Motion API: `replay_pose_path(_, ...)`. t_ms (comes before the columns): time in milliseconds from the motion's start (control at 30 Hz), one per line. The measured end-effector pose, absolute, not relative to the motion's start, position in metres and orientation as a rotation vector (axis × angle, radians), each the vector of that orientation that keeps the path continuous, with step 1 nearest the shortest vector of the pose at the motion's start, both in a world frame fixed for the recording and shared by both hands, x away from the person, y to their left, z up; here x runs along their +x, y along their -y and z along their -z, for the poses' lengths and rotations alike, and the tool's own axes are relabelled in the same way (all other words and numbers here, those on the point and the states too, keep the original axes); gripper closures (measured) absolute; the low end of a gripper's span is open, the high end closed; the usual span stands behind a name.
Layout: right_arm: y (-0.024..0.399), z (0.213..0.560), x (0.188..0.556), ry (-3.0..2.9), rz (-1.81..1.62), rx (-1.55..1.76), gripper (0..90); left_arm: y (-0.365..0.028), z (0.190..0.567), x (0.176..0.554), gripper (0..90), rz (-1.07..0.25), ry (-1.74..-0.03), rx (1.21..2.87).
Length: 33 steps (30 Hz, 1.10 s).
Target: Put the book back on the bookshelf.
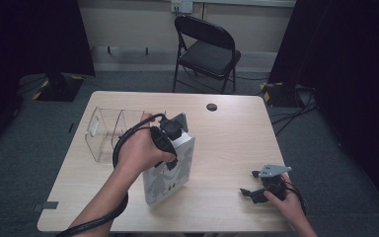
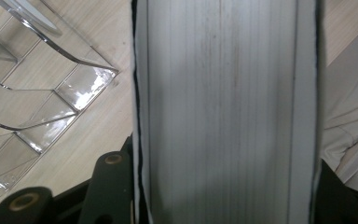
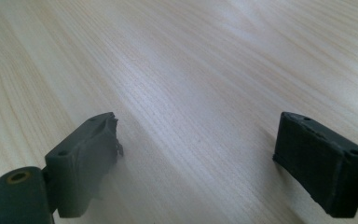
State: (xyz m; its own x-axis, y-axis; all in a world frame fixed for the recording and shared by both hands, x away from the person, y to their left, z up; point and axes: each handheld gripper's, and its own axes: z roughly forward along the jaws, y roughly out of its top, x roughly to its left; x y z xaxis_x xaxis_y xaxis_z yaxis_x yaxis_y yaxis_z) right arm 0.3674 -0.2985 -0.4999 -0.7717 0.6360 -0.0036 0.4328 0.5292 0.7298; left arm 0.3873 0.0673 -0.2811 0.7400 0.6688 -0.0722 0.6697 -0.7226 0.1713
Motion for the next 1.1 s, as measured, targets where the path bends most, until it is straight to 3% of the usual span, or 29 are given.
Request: replay_pose_path(1100,0.299,0.5,0.367,-2.501,-1.083,0.894,12.1,-0.116,0.282,0.38,53.3,0.017,-1.215,2.673)
